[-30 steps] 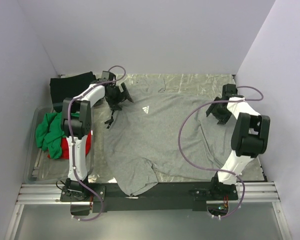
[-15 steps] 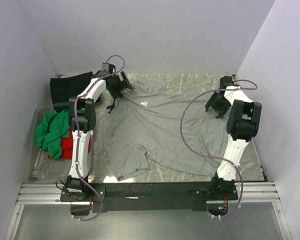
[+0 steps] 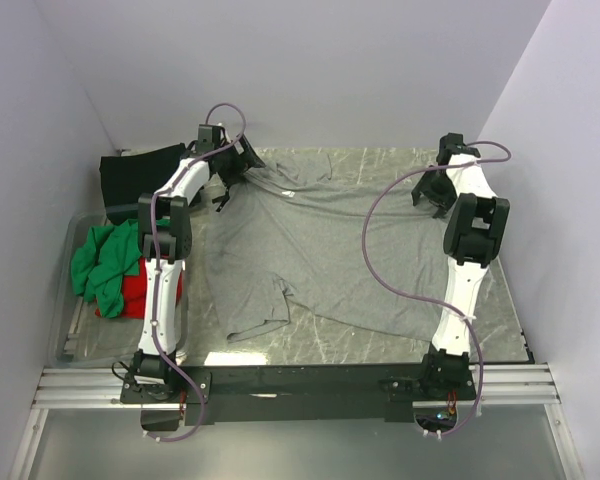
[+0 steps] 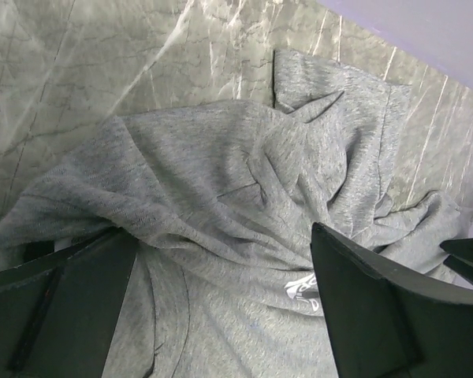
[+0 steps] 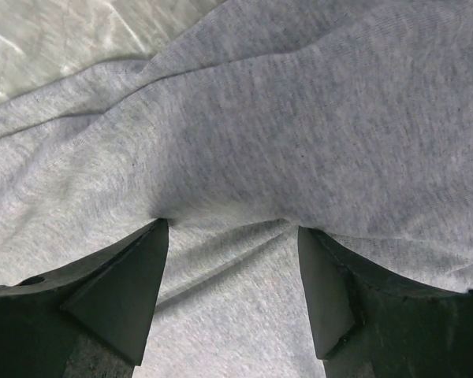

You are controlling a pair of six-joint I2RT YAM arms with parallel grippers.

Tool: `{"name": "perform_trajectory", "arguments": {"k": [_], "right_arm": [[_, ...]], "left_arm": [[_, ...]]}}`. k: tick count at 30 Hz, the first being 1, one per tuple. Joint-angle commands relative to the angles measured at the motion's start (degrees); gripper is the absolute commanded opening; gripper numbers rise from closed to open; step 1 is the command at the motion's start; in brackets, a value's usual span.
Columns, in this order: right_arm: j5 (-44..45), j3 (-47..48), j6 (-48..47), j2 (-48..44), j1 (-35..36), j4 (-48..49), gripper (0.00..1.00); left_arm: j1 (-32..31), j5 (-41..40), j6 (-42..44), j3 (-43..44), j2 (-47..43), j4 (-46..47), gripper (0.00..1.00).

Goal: Fold and stack the t-shirts
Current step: Fold the tshirt

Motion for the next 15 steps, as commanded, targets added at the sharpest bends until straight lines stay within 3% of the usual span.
{"name": "perform_trajectory", "arguments": {"k": [1, 8, 15], "right_arm": [[-1.0, 3.4, -1.8, -0.4, -0.4, -2.0, 0.73], [-2.8, 0.3, -3.3, -9.4, -0.4, -0.7, 0.73], [-5.0, -14.8, -2.6, -21.5, -0.2, 2.1, 0.73]], "left_arm": [[0.2, 0.0, 0.1, 3.2, -1.9, 3.1, 0.96], [-0.1, -0.4, 0.3, -1.7, -13.2, 3.7, 0.96], [-1.8, -3.8, 8.1, -10.9, -21.6, -5.4, 0.97]]}}
